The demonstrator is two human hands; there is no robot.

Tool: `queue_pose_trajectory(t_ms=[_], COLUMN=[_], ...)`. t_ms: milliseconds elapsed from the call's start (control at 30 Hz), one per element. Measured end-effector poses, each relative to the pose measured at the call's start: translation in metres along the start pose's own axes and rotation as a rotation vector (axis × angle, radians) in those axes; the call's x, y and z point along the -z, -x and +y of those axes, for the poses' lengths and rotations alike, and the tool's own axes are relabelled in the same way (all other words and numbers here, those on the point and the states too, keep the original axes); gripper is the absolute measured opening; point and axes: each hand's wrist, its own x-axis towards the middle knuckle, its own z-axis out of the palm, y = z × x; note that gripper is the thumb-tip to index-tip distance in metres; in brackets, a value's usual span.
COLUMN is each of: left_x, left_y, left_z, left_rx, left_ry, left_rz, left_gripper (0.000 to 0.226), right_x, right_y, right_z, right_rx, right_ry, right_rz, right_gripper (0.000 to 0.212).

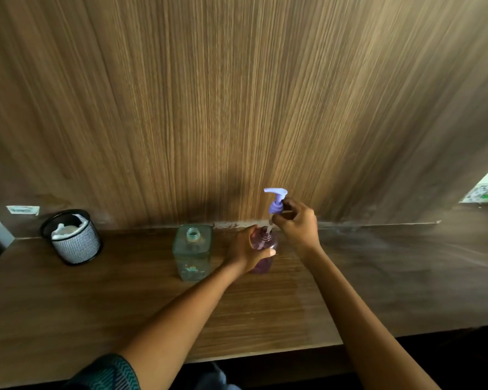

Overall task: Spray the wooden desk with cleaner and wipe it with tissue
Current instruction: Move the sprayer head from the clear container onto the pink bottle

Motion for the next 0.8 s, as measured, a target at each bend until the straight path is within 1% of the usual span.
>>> queue_pose_trajectory(t_ms=[133,300,400,433,567,667,733,800], left_x=[0.000,0.002,-0.001,-0.002,-0.005,-0.006,-0.007,-0.008], left_y=[0.002,0.001,0.001,0.001,0.000,-0.003,0.000,0.001], left_z=[-0.002,-0.004,-0.006,-0.005,-0.006,-0.010,-0.007,-0.006], left_rx=[-0.035,-0.060,-0.077,-0.076,-0.084,-0.083,-0.059,-0.035], left_ry=[0.044,0.024,0.068,0.091,0.182,0.197,0.273,0.299], left_rz=[0.012,-0.004,0.027,0.038,0.060,0.061,0.068,0.091], left_gripper=[0.078,0.068,0.048,0.045,0.043,0.039,0.036,0.031], right_x=[0.000,-0.003,-0.008,-0.010,-0.017,-0.022,-0.024,-0.026], right_y=[-0.005,-0.004,0.001,0.002,0.006,0.008,0.010,0.014], right_z=[-0.004,0.000,0.015,0.021,0.033,0.032,0.033,0.033], right_rx=[0.005,0.010,-0.029,-0.041,-0.061,-0.085,-0.111,-0.141], right_ry=[0.063,0.183,0.249,0.270,0.299,0.321,0.321,0.306], right_rz=[-0.009,-0.096,-0.142,-0.156,-0.122,-0.098,-0.071,-0.024], right_gripper=[0.022,0.024,0.022,0.023,0.026,0.026,0.025,0.025])
